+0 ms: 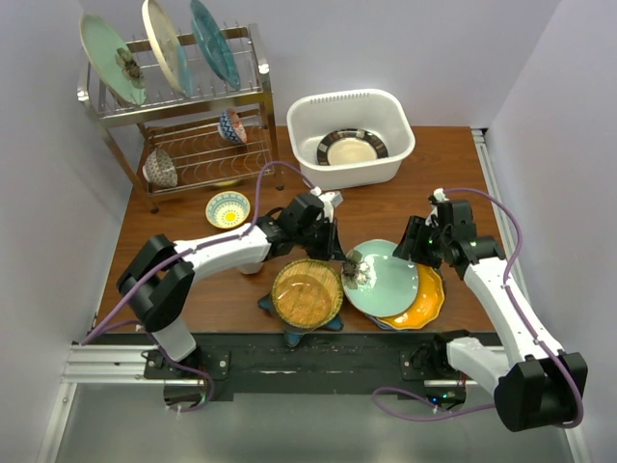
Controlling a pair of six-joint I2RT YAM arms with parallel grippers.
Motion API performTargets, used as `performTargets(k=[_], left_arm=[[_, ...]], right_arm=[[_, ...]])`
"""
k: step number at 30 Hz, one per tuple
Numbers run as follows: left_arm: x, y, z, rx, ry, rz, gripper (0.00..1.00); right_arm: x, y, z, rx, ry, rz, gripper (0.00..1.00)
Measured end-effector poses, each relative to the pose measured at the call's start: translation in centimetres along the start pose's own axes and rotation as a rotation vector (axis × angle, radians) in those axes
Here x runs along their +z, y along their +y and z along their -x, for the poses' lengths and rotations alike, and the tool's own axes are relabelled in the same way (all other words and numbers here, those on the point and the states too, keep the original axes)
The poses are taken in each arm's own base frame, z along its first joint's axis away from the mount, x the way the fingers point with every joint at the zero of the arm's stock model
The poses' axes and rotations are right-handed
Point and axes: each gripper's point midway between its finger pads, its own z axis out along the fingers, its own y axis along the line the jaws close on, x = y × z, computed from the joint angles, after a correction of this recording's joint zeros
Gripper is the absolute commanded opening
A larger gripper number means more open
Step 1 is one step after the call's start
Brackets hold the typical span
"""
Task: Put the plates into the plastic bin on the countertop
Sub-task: Pick up the plate from the corner of the board.
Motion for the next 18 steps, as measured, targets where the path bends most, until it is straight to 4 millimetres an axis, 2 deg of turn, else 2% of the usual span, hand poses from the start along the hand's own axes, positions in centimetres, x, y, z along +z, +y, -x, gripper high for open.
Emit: performTargets(k=[10,18], left_arm=[[-1.1,2.1,-0.3,-0.030,-0.008,0.041,0.00],[-1.3,2.8,-0.5,-0.038,-0.007,0.057,0.00]], right_arm=[[0.4,-0.9,-0.9,0.016,0.022,-0.034,0.54],[1.0,-1.4,-2.0,0.034,0.054,-0.046,0.54]])
